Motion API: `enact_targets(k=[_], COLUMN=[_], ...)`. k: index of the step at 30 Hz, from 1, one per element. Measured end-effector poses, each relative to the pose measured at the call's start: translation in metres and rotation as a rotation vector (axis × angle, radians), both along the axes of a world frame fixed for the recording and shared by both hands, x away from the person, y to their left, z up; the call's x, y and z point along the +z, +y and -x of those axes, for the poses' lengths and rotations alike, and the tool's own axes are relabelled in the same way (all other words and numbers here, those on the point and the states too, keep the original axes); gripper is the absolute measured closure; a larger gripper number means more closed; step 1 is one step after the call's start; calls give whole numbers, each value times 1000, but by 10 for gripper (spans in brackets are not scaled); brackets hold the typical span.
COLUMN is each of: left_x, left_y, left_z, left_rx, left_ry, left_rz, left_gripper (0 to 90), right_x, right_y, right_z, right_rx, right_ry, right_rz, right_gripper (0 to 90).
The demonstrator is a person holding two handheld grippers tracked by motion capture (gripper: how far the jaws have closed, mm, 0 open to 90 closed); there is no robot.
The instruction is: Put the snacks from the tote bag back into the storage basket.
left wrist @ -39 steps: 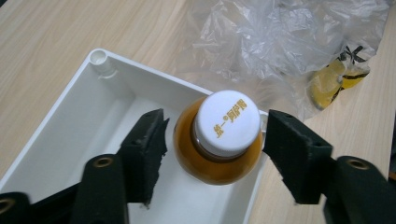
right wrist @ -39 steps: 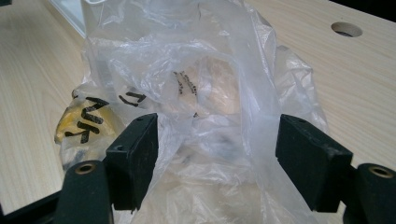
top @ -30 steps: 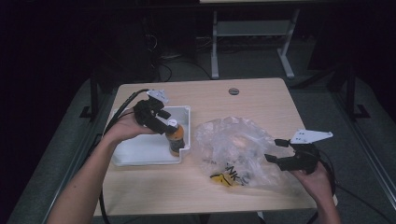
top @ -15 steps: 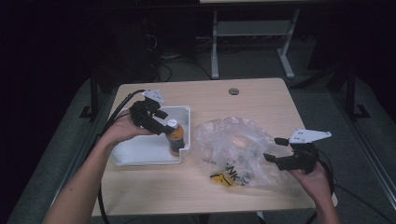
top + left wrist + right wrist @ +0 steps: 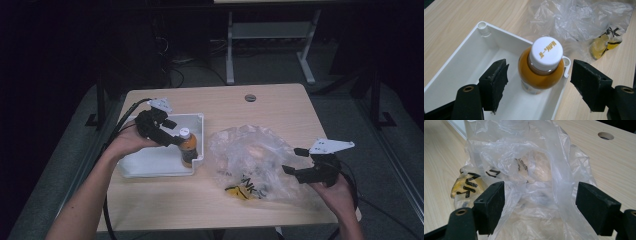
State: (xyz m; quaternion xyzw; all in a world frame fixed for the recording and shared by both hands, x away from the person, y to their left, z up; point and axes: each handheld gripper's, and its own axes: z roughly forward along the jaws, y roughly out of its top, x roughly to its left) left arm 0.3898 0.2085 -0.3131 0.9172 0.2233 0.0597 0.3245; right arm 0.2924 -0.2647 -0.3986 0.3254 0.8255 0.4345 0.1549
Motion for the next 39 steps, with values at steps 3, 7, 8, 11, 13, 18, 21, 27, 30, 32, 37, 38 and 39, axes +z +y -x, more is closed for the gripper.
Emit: enact_targets(k=[3,7,8,11,13,18,21,27,30,32,37,38,39], left_x=[-1,-4,-4,-6,-7,-13,-15,-18,-21,-23,-26,-26,-26], left_y=[3,5,6,8,10,18,23,31,35,38,43,44,45], left_z=[3,8,9,13,14,18,20,25,28,29,33,33,33], left_rx=[1,11,2,8,9,20,21,35,40,42,51,52,55], left_ry=[2,-3,-12,-11,-10,0,0,-5,-6,-4,-2,-6,-8], left_rz=[11,13,3,8,2,3,1,12,15,14,26,26,28], left_gripper=[297,297,297,296,300,306,306,304,305,305,305,305,306], right_x=[0,0,1,1,1,2,1,1,2,2,2,2,2], right_y=[-1,0,0,0,0,1,2,1,1,1,1,1,1], right_z=[0,1,1,1,1,0,0,0,0,1,1,1,1], right_rx=[-6,-8,-7,-4,-2,1,1,-5,-8,-12,-11,-11,-11], right_ry=[3,6,5,-2,-5,-1,-1,1,4,4,-3,-3,-4], right_rz=[-4,-9,-9,-7,-14,-17,-17,-17,-17,-21,-22,-21,-21], right_gripper=[224,223,223,222,214,204,203,204,204,204,204,203,204])
